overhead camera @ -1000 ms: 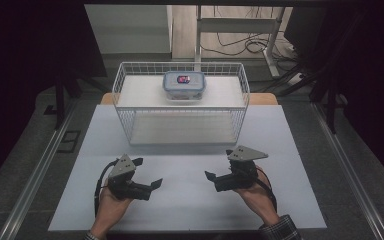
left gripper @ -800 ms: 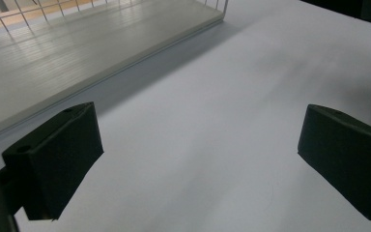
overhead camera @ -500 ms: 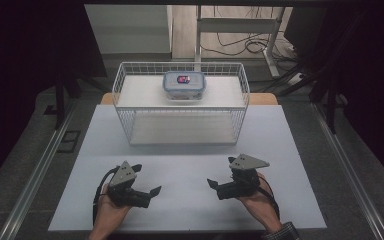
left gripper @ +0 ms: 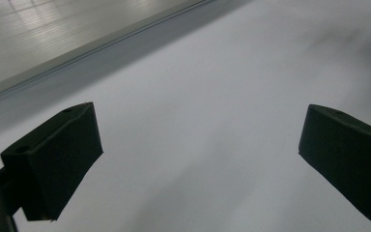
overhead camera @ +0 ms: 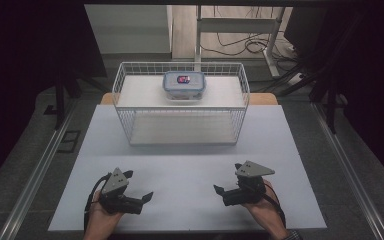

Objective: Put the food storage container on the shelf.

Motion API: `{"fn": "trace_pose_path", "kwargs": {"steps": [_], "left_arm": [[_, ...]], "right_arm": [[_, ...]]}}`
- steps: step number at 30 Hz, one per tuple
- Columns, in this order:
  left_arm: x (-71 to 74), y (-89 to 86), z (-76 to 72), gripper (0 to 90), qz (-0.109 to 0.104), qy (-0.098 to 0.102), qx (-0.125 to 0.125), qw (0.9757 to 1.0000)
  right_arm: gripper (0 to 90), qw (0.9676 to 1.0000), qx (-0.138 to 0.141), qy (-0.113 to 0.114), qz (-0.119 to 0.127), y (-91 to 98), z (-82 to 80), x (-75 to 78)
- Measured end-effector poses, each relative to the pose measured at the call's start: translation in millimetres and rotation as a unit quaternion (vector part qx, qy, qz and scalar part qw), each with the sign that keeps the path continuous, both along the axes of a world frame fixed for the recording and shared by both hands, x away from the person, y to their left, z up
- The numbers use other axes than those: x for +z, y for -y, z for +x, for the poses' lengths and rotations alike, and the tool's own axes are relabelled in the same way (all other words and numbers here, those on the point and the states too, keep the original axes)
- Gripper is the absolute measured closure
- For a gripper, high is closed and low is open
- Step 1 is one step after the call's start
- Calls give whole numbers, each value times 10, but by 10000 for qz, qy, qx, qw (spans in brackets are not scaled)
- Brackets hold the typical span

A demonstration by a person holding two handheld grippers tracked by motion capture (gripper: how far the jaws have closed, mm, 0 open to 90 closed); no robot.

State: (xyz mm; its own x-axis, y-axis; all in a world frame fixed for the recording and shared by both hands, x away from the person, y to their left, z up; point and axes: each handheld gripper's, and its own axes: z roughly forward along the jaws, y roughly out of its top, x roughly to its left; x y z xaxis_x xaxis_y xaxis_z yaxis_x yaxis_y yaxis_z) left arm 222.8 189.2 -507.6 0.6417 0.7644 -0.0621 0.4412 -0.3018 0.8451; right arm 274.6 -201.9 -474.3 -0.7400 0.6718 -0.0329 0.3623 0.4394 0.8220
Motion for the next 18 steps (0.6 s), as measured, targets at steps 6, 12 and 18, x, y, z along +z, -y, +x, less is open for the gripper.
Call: {"fn": "trace_pose_path", "kwargs": {"steps": [6, 12, 18], "left_arm": [[-10, -108, -73, 8, 50, 14, 152, 9999], [-20, -202, -145, 8, 75, 14, 278, 9996], [-22, -294, -214, 8, 98, 33, 405, 9991]], "right_arm": [[0, 10000, -56, 21, -78, 94, -38, -18], [0, 9998, -150, 23, -110, 198, -72, -24], [0, 9996, -263, 59, -118, 292, -114, -28]]}}
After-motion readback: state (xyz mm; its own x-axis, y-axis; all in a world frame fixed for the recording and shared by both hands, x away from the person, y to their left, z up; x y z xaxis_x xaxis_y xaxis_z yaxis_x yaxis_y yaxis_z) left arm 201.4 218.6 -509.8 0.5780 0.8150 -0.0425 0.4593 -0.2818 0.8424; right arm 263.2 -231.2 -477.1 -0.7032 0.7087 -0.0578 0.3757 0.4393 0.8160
